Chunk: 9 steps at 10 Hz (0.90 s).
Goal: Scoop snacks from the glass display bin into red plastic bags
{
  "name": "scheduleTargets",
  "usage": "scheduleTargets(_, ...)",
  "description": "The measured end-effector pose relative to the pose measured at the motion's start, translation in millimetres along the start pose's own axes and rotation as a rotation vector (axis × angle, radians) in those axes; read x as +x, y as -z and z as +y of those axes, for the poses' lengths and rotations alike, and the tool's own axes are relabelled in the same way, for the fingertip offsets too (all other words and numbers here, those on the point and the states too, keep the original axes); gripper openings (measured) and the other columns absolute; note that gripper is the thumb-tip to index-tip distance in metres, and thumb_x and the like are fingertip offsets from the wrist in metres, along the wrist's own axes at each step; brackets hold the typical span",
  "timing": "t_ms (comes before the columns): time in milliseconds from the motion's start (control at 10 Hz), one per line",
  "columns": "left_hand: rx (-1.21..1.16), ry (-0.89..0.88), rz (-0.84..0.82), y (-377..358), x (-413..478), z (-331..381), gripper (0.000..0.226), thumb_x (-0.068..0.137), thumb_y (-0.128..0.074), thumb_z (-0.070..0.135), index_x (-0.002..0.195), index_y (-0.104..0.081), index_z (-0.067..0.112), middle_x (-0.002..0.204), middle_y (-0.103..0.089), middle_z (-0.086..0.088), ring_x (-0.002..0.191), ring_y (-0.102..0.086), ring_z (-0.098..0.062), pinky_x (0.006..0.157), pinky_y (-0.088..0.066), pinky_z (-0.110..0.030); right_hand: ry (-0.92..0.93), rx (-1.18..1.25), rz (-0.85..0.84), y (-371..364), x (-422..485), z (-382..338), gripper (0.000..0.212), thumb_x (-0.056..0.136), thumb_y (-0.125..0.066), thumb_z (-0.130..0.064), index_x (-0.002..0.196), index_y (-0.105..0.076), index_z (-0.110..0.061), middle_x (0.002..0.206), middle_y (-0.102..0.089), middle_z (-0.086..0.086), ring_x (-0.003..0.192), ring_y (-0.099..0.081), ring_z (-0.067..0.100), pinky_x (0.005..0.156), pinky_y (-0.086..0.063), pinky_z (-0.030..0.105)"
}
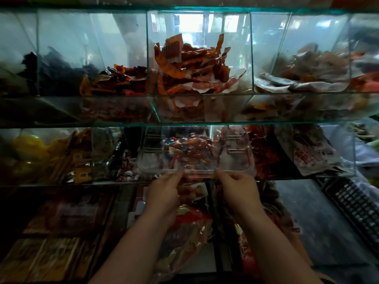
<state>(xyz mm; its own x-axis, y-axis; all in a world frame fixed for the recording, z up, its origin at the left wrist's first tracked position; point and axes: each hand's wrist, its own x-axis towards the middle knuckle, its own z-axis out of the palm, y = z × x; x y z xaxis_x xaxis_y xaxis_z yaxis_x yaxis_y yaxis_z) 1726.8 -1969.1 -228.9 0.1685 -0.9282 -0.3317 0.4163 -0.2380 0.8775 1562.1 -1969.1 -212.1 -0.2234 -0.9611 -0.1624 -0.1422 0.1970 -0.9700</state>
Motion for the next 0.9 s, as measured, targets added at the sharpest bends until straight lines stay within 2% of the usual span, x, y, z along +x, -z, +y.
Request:
scheduleTargets(100,0.074,0.128,0.024,8.7,5.0,-12.2,0.036,0.101,-0.060,0.036,0.094,-0.073,0.003,0.080,-0.076,-0.012,0.058,-0.070,-0.022,0.050,-0.054,-0.032,-0.014,-0.010,0.055,-5.6,4.2,16.3,0.036,0.093,-0.069,-0.039,0.068,-0.076,-0.014,0.062,-0.073,-0.009,0.057,-0.069,0.001,0.042,-0.045,0.010)
scheduleTargets(200,0.458,0.065,0.058,23.4,8.6,-18.9,0.037,0.101,-0.059,0.040,0.085,-0.075,0.011,0.078,-0.076,-0.010,0.060,-0.070,-0.019,0.058,-0.056,-0.038,0.023,-0.107,0.120,-8.3,9.6,29.4,0.032,0.092,-0.071,-0.039,0.067,-0.071,-0.019,0.058,-0.069,-0.007,0.058,-0.068,0.002,0.045,-0.043,0.013)
scheduleTargets(300,0.967,-0.501,0.293,40.1,12.4,-14.7,0.013,0.093,-0.070,0.032,0.082,-0.065,0.030,0.105,-0.070,0.007,0.085,-0.061,0.002,0.072,-0.050,-0.021,0.422,-0.466,0.293,-7.6,9.5,36.1,0.011,0.088,-0.074,-0.032,0.090,-0.070,-0.023,0.090,-0.068,-0.008,0.088,-0.066,0.012,0.069,-0.051,0.022)
scheduleTargets(400,1.121,-0.753,0.393,50.7,25.5,-4.9,0.040,0.091,-0.072,0.034,0.127,-0.057,0.028,0.149,-0.038,0.003,0.138,-0.033,-0.014,0.108,-0.032,-0.030,0.697,-0.766,0.315,-8.6,19.9,36.7,0.039,0.083,-0.078,-0.032,0.119,-0.068,-0.020,0.125,-0.060,0.003,0.119,-0.053,0.021,0.095,-0.049,0.038)
scheduleTargets(500,1.194,-0.551,0.250,50.2,33.4,-3.0,0.067,0.096,-0.066,0.042,0.154,-0.035,0.029,0.168,-0.007,0.008,0.155,-0.009,-0.020,0.121,-0.023,-0.041,0.552,-0.924,0.180,-11.7,33.7,33.1,0.042,0.088,-0.069,-0.042,0.127,-0.067,-0.025,0.140,-0.054,0.004,0.131,-0.047,0.025,0.105,-0.045,0.045)
scheduleTargets(600,1.292,-0.475,0.200,52.2,34.9,-9.2,0.080,0.096,-0.064,0.049,0.160,-0.023,0.027,0.168,0.012,0.013,0.157,0.004,-0.018,0.124,-0.018,-0.041,0.568,-1.050,0.116,-11.8,38.4,30.7,0.033,0.089,-0.066,-0.044,0.115,-0.073,-0.025,0.132,-0.056,0.002,0.124,-0.049,0.026,0.098,-0.047,0.044)
scheduleTargets(700,1.325,-0.474,0.233,52.3,29.0,-3.6,0.074,0.092,-0.068,0.049,0.155,-0.035,0.027,0.169,0.005,0.008,0.156,0.001,-0.022,0.124,-0.014,-0.046,0.558,-0.964,0.083,-4.4,35.9,18.3,0.032,0.089,-0.067,-0.042,0.112,-0.075,-0.022,0.118,-0.061,-0.001,0.116,-0.053,0.022,0.093,-0.052,0.041)
scheduleTargets(800,1.309,-0.696,0.229,42.8,11.4,4.5,0.053,0.089,-0.073,0.042,0.137,-0.052,0.030,0.159,-0.024,0.005,0.149,-0.019,-0.020,0.119,-0.020,-0.042,0.525,-0.716,-0.003,-0.6,24.3,-4.1,0.037,0.088,-0.069,-0.046,0.118,-0.071,-0.024,0.108,-0.065,-0.007,0.102,-0.060,0.012,0.085,-0.057,0.036)
scheduleTargets(900,1.185,-0.680,-0.007,25.7,-7.2,32.8,0.027,0.090,-0.073,0.040,0.114,-0.062,0.036,0.118,-0.056,0.017,0.111,-0.054,-0.001,0.091,-0.044,-0.017,0.550,-0.541,-0.096,2.9,5.0,-39.2,0.040,0.085,-0.073,-0.048,0.122,-0.066,-0.035,0.093,-0.063,-0.022,0.086,-0.061,-0.004,0.073,-0.053,0.022)
